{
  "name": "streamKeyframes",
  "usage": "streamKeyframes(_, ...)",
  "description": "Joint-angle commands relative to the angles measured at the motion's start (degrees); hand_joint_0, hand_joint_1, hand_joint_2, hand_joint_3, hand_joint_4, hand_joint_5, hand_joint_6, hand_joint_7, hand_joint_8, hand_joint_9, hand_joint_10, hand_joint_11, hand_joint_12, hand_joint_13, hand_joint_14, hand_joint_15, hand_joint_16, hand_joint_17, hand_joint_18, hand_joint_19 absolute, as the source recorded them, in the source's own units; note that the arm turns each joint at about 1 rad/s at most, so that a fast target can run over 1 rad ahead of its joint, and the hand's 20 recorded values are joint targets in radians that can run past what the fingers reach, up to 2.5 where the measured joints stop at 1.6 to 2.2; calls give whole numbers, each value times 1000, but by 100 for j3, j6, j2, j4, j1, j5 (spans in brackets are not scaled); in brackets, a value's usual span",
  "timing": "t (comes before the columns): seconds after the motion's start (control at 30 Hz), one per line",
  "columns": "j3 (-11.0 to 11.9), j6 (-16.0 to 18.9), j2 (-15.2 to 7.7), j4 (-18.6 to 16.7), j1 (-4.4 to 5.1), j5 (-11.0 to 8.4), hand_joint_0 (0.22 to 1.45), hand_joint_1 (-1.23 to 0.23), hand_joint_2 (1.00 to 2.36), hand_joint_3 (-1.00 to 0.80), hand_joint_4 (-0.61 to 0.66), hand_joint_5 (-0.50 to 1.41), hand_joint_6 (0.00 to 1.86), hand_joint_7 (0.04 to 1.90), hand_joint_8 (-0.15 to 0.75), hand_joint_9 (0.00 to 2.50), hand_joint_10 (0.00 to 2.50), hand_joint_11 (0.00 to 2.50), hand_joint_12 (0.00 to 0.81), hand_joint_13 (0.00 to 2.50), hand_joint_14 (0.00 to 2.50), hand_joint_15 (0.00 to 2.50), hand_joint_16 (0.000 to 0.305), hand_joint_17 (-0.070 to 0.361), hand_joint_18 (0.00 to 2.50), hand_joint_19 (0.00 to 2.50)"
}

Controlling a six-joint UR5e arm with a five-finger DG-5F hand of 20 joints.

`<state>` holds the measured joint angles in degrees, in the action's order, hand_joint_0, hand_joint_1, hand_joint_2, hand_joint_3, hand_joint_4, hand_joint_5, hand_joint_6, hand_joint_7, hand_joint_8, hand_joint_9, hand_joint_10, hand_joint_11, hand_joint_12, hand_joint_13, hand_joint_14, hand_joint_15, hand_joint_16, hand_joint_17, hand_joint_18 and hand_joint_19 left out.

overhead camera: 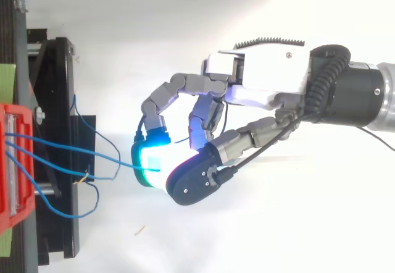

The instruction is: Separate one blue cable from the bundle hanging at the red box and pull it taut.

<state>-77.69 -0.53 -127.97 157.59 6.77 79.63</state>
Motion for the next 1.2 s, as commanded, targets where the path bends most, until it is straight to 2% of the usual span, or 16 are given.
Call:
streamKeyframes(0.0,0,0,0,0,0,0,807,-875,1009,-279,-247,-175,942,1243,280,1354,695,1584,334,1360,19,1361,39,87,966,827)
streamKeyframes(0.97,0,0,0,0,0,0,804,-883,1010,-254,-239,-171,939,1254,296,1378,577,1573,331,1395,17,1346,38,85,976,842)
streamKeyframes(1.17,0,0,0,0,0,-9,801,-884,1009,-262,-234,-172,939,1250,294,1360,472,1614,341,1377,18,1331,38,86,980,821)
